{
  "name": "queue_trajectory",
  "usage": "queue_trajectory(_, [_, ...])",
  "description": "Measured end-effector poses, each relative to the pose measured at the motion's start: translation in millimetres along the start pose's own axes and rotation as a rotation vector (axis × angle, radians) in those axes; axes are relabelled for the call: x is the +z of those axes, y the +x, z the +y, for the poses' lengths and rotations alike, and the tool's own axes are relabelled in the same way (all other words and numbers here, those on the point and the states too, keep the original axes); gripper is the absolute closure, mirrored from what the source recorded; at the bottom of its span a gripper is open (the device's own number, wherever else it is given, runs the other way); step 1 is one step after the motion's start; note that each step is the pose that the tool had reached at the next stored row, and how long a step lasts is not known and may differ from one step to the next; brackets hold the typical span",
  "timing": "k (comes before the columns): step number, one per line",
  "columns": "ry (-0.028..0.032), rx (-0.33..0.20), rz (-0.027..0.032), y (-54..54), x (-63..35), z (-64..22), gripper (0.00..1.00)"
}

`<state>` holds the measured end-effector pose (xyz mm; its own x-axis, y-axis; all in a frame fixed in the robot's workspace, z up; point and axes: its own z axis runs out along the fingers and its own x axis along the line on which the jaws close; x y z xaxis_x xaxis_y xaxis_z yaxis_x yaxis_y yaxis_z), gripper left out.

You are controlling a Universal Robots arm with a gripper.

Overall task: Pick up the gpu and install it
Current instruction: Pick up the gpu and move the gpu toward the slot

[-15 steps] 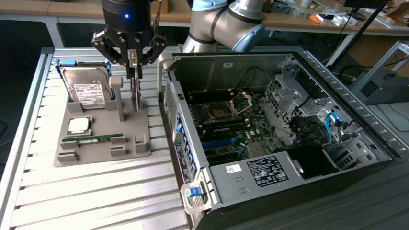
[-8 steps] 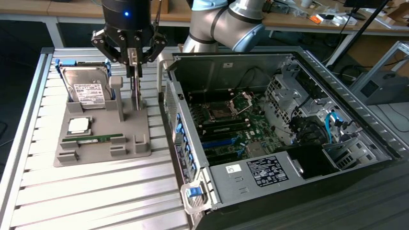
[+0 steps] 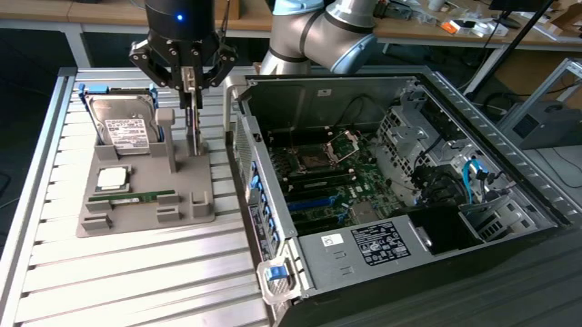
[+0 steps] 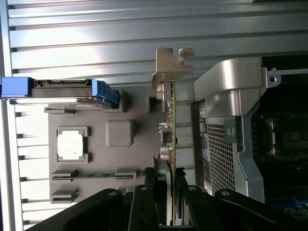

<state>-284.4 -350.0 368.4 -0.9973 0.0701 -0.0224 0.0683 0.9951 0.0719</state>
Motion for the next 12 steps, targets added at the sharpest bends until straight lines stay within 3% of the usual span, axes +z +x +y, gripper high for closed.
queue_trajectory(12, [0.0, 0.0, 0.0, -0.1, -4.8, 0.4, 0.73])
